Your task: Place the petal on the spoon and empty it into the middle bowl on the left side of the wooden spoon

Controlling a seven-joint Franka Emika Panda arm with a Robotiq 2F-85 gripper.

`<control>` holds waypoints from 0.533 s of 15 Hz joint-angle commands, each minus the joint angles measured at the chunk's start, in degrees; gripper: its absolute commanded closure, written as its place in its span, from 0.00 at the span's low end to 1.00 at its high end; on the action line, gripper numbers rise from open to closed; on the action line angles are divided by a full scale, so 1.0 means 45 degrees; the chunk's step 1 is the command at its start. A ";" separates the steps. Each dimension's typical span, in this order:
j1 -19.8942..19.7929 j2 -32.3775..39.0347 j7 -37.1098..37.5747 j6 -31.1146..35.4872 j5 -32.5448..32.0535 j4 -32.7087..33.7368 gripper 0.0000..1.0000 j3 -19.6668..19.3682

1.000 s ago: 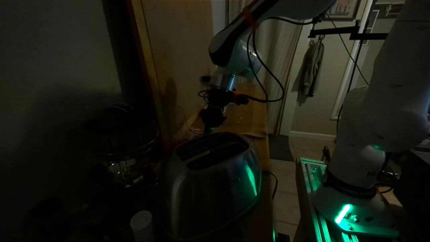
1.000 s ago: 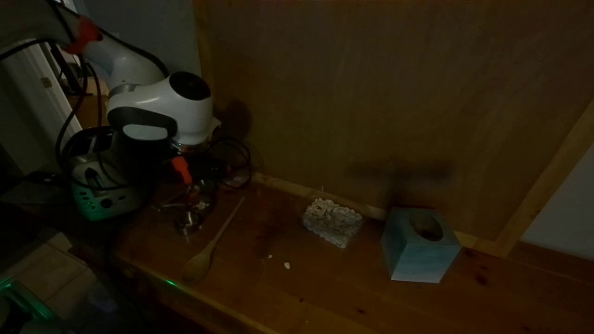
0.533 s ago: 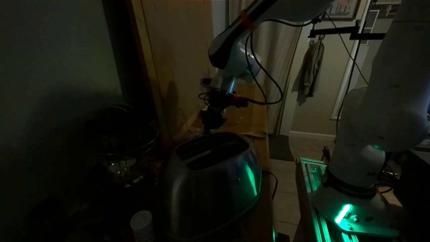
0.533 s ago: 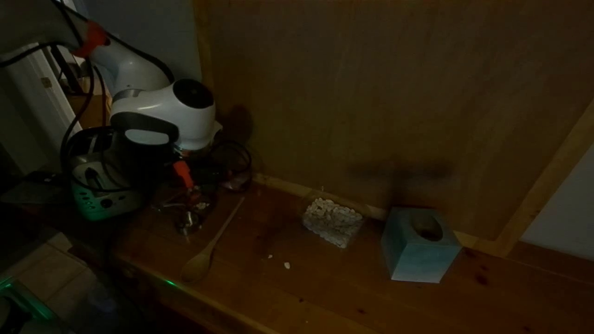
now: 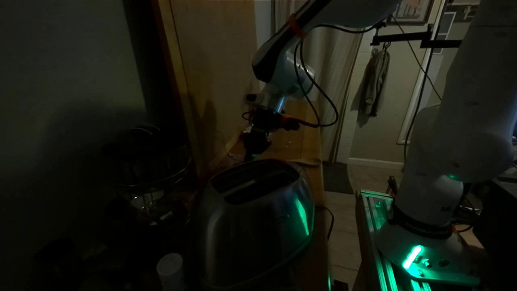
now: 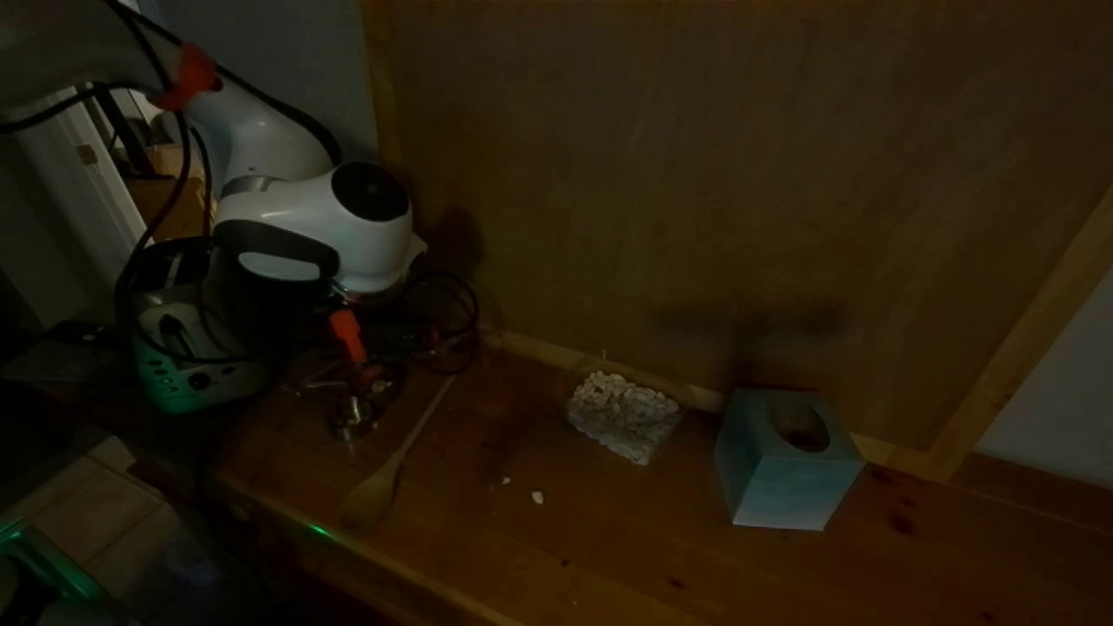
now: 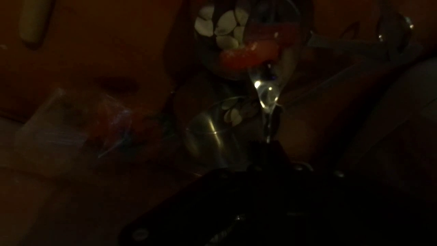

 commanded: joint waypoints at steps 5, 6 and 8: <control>-0.0329 0.0182 -0.0134 -0.0712 0.0708 0.0362 0.95 -0.0147; -0.0338 0.0171 -0.0263 -0.0510 0.0846 0.0347 0.95 -0.0146; -0.0419 0.0185 -0.0049 -0.0960 0.0704 0.0425 0.95 -0.0206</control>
